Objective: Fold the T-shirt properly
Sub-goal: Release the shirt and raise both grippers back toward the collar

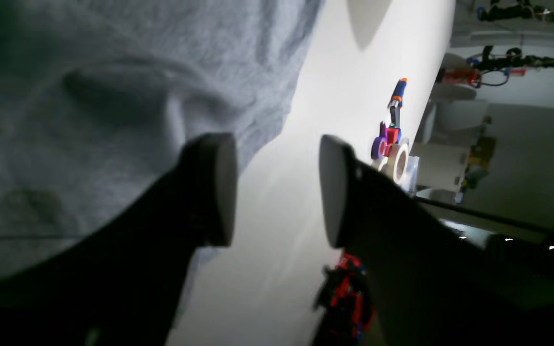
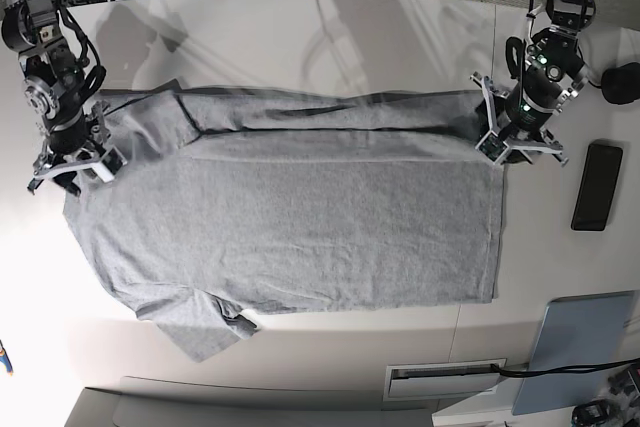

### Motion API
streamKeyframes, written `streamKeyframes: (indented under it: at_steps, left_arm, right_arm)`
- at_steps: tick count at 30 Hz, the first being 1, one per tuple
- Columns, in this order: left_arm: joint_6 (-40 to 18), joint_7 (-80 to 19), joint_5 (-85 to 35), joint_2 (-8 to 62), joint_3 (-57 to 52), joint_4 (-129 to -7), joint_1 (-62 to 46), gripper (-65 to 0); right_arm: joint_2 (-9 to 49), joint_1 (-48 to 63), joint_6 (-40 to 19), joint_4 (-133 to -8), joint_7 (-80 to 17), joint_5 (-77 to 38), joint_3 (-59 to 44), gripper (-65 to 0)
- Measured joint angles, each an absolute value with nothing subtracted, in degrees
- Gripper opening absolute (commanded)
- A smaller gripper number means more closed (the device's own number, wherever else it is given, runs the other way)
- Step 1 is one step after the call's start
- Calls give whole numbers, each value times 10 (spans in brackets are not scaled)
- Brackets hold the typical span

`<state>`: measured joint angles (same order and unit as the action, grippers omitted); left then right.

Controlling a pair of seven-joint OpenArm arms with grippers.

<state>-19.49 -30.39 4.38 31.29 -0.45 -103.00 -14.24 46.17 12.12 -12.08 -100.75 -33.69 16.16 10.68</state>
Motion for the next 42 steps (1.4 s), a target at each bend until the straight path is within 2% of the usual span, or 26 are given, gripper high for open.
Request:
streamKeyframes:
  at_steps: [3, 5, 9, 10, 11, 18, 25, 27, 31, 35, 42]
  left_arm:
    - [-190, -315, 42, 313, -4, -1030, -142, -331]
    - [-165, -329, 2, 313, -4, -1030, -143, -392]
    - [-147, -334, -76, 310, -4, -1030, -144, -632]
    - [-143, -334, -79, 302, -5, -1030, -147, -650]
    - [-134, -343, -92, 291, -5, -1030, -149, -650]
    - [-101, -351, -116, 198, -6, -974, -152, -650]
    - [-86, -316, -143, 183, -29, -926, -148, -650]
    - [-108, -328, -147, 182, -53, -929, -157, -650]
    - [-190, -345, -199, 187, -113, -938, -194, -650]
    - [-253, -353, -243, 187, -156, -940, -232, -650]
    - [-305, -344, -276, 189, -189, -953, -300, -650]
  right_arm:
    - [462, 119, -120, -1007, -354, 133, 107, -371]
    - [462, 121, -98, -1007, -383, 88, 107, -390]
    - [460, 123, -24, -1007, -426, 42, 107, -571]
    - [458, 126, -6, -1007, -431, 42, 107, -618]
    - [456, 131, 6, -1006, -433, 44, 107, -650]
    - [389, 135, 1, -888, -392, 35, 107, -650]
    - [382, 144, -7, -848, -375, 20, 103, -650]
    - [393, 167, -2, -853, -365, 29, 102, -650]
    - [406, 202, 5, -868, -367, 32, 101, -650]
    - [409, 249, 35, -895, -380, 75, 102, -650]
    - [410, 321, 61, -943, -403, 108, 102, -650]
